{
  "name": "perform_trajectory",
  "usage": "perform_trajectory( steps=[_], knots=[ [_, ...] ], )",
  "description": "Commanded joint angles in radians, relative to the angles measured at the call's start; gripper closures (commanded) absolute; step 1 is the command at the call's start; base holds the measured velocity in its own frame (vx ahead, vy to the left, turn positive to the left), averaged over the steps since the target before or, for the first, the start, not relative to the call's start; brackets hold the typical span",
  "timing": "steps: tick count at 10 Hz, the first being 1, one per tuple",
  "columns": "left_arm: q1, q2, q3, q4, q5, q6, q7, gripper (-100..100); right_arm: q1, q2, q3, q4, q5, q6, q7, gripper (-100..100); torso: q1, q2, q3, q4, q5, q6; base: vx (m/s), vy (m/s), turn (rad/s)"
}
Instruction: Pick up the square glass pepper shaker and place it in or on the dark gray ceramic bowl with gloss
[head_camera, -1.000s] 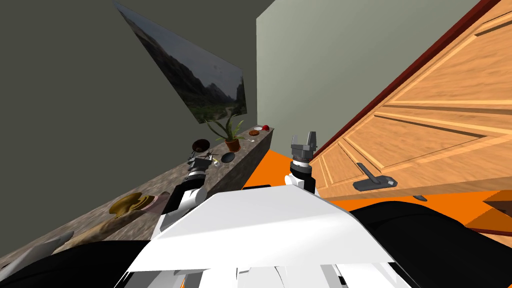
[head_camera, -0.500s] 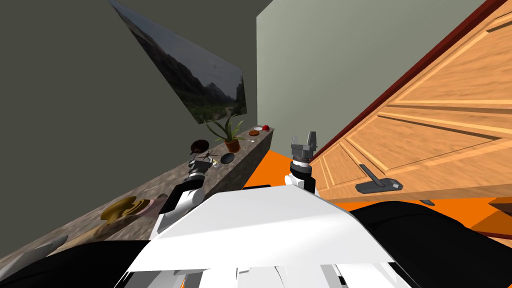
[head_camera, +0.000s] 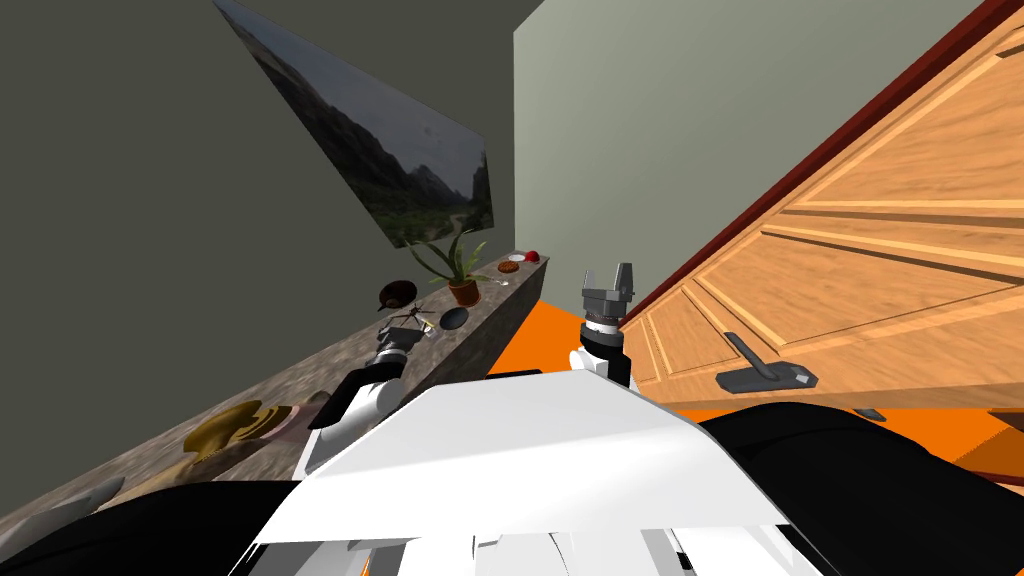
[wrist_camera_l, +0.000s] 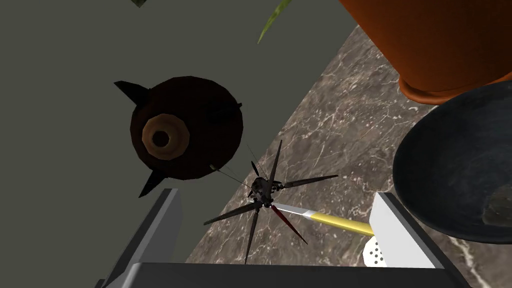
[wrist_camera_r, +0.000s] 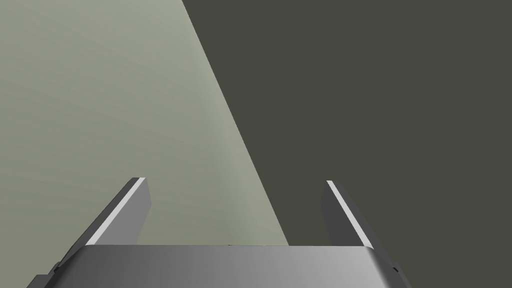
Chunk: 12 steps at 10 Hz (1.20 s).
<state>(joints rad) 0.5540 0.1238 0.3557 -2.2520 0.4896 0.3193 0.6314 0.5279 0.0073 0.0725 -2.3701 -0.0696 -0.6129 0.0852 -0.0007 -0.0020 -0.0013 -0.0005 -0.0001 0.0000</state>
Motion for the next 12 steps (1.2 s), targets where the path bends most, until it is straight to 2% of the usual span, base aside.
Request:
perform_trajectory(
  steps=[1,2,3,5,6,9,10,12],
  knots=[
    [0.005,0.006,0.023,0.024,0.036,0.05,0.04,-100,0.0,0.0,0.0,0.0,0.0,0.0,0.0,0,0.0,0.0,0.0,0.0,0.0,0.0,0.034,-0.015,0.014],
    [0.006,0.004,0.039,0.034,0.056,0.081,0.064,-100,0.0,0.0,0.0,0.0,0.0,0.0,0.0,0,0.0,0.0,0.0,0.0,0.0,0.0,0.038,-0.013,0.014],
    [0.006,0.004,0.039,0.034,0.056,0.091,0.064,-100,0.0,0.0,0.0,0.0,0.0,0.0,0.0,0,0.0,0.0,0.0,0.0,0.0,0.0,0.028,-0.005,0.009],
    [0.007,-0.001,0.067,0.054,0.093,0.16,0.111,-100,0.0,0.0,0.0,0.0,0.0,0.0,0.0,0,0.001,0.0,0.0,0.0,0.0,0.0,0.03,-0.008,0.007],
    [0.007,-0.001,0.067,0.054,0.093,0.164,0.111,-100,0.0,0.0,0.0,0.0,0.0,0.0,0.0,0,0.0,0.0,0.0,0.0,0.0,0.0,0.025,-0.009,0.009],
    [0.009,-0.007,0.105,0.078,0.143,0.262,0.174,-100,0.0,0.0,0.0,0.0,0.0,0.0,0.0,0,0.0,0.0,0.0,0.0,0.0,0.0,0.035,-0.009,0.005],
    [0.009,-0.007,0.105,0.078,0.143,0.262,0.174,-100,0.0,0.0,0.0,0.0,0.0,0.0,0.0,0,0.0,0.0,0.0,0.0,0.0,0.0,0.03,-0.015,0.005],
    [0.01,-0.008,0.125,0.09,0.172,0.318,0.21,-100,0.0,0.0,0.0,0.0,0.0,0.0,0.0,0,0.0,0.0,0.0,0.0,0.0,0.0,0.03,-0.016,-0.001]
  ],
)
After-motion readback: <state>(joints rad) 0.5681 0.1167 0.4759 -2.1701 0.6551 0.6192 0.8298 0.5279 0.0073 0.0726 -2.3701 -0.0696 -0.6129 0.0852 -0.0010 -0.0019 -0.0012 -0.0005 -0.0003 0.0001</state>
